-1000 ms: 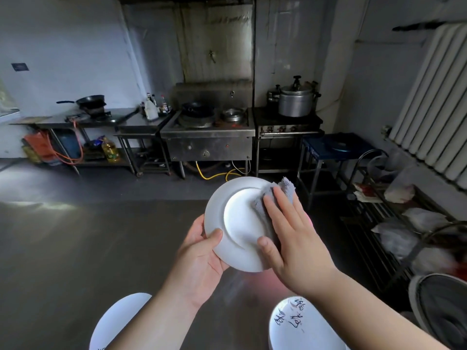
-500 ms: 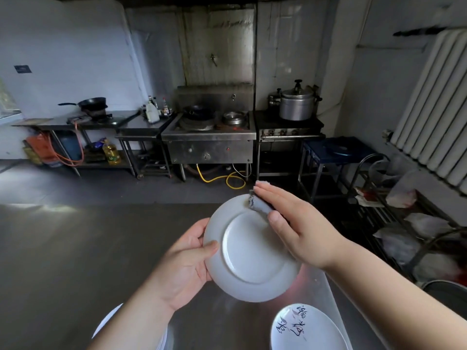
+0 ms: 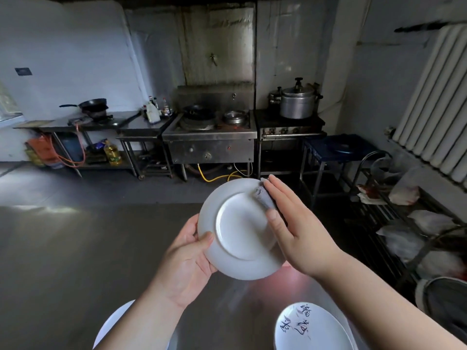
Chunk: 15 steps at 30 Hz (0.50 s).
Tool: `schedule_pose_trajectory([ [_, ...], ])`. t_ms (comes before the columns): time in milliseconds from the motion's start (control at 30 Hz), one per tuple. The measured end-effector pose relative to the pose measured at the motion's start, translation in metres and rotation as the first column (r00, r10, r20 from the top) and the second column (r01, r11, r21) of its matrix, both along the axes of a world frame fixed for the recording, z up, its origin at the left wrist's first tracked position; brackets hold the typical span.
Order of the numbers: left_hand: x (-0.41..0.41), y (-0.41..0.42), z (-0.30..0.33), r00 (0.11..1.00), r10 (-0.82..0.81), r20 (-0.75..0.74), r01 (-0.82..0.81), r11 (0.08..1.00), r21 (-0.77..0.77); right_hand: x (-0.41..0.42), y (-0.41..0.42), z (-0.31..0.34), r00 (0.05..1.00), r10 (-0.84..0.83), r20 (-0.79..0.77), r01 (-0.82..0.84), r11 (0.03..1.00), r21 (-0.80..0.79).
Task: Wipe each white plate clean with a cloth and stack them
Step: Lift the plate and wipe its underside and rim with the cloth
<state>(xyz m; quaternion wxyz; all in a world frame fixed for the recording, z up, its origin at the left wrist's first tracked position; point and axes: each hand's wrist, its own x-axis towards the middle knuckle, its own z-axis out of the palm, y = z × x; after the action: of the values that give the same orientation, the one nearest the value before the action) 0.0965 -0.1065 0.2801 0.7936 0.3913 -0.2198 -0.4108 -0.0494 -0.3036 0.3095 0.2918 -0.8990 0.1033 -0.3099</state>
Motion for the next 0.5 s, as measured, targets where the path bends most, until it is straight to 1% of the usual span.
schedule_pose_trajectory([
  [67, -0.005, -0.006, 0.0, 0.999, 0.037, -0.014, -0.037, 0.999, -0.018, -0.001, 0.011, -0.015, 0.996, -0.06, 0.068, 0.061, 0.998, -0.012],
  [100, -0.008, -0.008, 0.0, 0.999, 0.044, -0.025, -0.045, 0.998, -0.034, -0.002, 0.024, -0.029, 0.988, -0.104, 0.112, 0.103, 0.995, 0.013],
  [200, -0.014, -0.01, -0.002, 1.0, -0.017, -0.012, 0.017, 0.999, -0.047, -0.008, 0.056, -0.065, 0.953, -0.167, 0.255, 0.109, 0.968, 0.226],
  [267, -0.011, -0.008, 0.002, 0.997, -0.068, -0.023, 0.068, 0.998, -0.007, -0.009, 0.044, -0.063, 0.917, -0.217, 0.334, 0.089, 0.929, 0.359],
  [300, -0.008, -0.008, 0.005, 0.995, -0.087, -0.044, 0.087, 0.996, 0.015, -0.01, 0.032, -0.056, 0.914, -0.216, 0.344, 0.066, 0.915, 0.398],
  [333, -0.005, -0.007, 0.009, 0.993, -0.109, -0.049, 0.11, 0.993, 0.034, -0.01, 0.02, -0.046, 0.923, -0.184, 0.339, 0.037, 0.917, 0.397],
  [433, 0.0, -0.005, 0.018, 0.986, -0.168, 0.002, 0.167, 0.981, 0.094, -0.009, -0.005, -0.019, 0.967, -0.03, 0.255, -0.047, 0.956, 0.29],
  [500, 0.0, -0.004, 0.017, 0.987, -0.159, 0.014, 0.157, 0.985, 0.078, -0.008, -0.01, -0.01, 0.977, 0.012, 0.212, -0.067, 0.965, 0.254],
])
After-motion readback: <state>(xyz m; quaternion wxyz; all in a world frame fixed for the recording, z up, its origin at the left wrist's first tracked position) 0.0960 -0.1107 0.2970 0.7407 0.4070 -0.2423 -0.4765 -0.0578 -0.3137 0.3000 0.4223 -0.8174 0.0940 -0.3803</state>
